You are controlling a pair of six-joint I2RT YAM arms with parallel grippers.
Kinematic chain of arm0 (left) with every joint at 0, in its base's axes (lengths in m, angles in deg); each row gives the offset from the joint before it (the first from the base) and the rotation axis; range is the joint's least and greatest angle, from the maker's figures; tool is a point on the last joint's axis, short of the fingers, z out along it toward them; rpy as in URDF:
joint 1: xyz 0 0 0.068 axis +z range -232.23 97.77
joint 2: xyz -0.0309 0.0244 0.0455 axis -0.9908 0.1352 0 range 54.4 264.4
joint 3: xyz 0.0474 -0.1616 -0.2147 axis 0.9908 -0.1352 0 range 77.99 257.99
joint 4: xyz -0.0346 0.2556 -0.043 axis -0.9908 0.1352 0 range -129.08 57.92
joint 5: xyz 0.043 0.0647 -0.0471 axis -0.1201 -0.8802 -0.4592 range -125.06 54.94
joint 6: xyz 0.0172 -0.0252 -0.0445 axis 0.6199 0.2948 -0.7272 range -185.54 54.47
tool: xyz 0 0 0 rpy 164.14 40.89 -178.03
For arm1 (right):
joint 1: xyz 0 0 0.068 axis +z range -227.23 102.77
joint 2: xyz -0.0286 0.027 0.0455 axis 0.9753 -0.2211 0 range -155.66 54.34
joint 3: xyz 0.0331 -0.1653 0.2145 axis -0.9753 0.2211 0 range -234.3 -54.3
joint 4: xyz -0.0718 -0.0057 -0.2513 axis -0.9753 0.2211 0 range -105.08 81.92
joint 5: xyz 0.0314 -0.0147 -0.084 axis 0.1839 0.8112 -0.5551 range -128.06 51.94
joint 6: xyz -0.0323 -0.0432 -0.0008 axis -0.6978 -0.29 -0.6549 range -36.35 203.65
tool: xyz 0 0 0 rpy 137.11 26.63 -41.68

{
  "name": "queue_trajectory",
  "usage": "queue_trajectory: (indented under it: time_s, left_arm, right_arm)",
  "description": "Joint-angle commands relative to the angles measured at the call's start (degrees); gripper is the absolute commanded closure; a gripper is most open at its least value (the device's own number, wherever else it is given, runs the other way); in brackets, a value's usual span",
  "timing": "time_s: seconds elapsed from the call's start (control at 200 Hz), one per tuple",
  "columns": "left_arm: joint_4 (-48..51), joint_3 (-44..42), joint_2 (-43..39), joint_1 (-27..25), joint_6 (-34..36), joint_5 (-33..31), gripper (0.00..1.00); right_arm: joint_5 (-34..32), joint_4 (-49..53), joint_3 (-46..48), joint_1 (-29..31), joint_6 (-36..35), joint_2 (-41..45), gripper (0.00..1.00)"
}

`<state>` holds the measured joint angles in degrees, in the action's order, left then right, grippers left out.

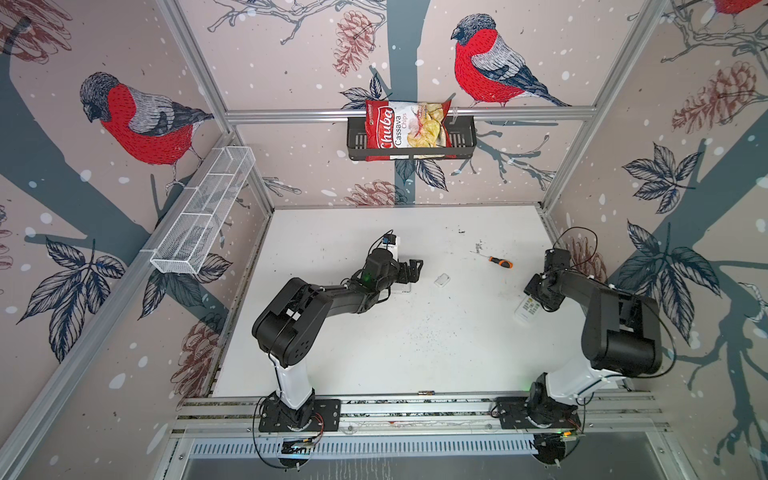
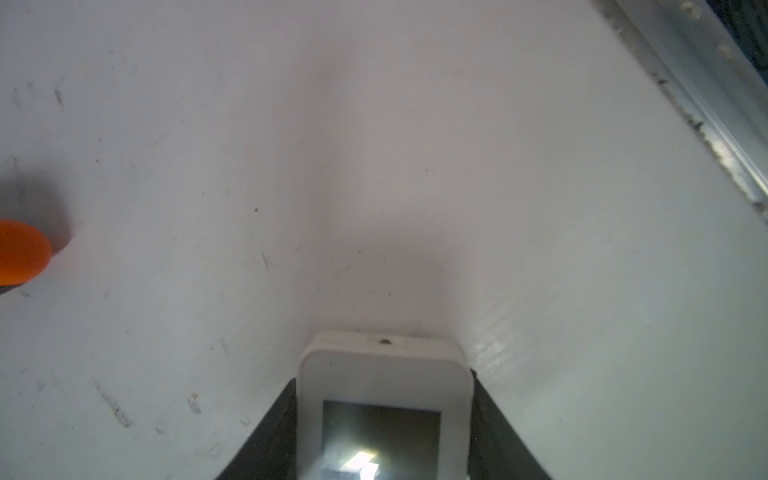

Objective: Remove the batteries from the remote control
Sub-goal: 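Move the right gripper to the white remote and grasp its end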

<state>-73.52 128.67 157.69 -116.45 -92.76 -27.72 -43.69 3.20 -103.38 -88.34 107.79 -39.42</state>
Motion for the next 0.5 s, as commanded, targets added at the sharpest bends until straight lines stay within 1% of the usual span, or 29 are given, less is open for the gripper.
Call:
queue_trajectory:
  time_s: [0.0, 0.1, 0.19, 0.275, 0.325, 0.42, 0.495]
  left_arm:
    - [-3.29, 0.05, -0.44, 0.2, -0.29, 0.81, 0.04]
    - [-3.34, -0.38, -1.55, 0.85, -0.74, 1.94, 0.04]
    - [-4.52, -1.4, -3.06, 1.84, -2.05, 4.51, 0.04]
    - [-8.12, -3.26, -4.37, 3.41, -4.47, 10.29, 0.03]
    - [-9.31, -4.36, -5.63, 3.97, -5.49, 12.37, 0.03]
    - [-7.96, -6.64, -9.62, 4.08, -4.79, 12.79, 0.04]
    - [-7.18, -9.36, -13.93, 4.18, -4.36, 13.43, 0.04]
  right_arm:
    - [0.21, 0.79, -0.4, 0.16, -0.31, 0.22, 0.5]
    - [1.34, 0.88, -0.74, 0.87, -0.51, 1.63, 0.54]
    - [3.08, 0.08, -0.84, 2.74, -1.43, 4.6, 0.55]
    - [7.7, -2.15, -0.42, 5.12, -2.55, 8.36, 0.58]
    - [10.29, -4.07, 0.04, 6.85, -3.15, 11.06, 0.58]
    - [14.76, -8.58, 1.3, 10.39, -4.36, 16.61, 0.6]
    - [20.31, -12.78, 1.92, 12.91, -5.4, 19.95, 0.59]
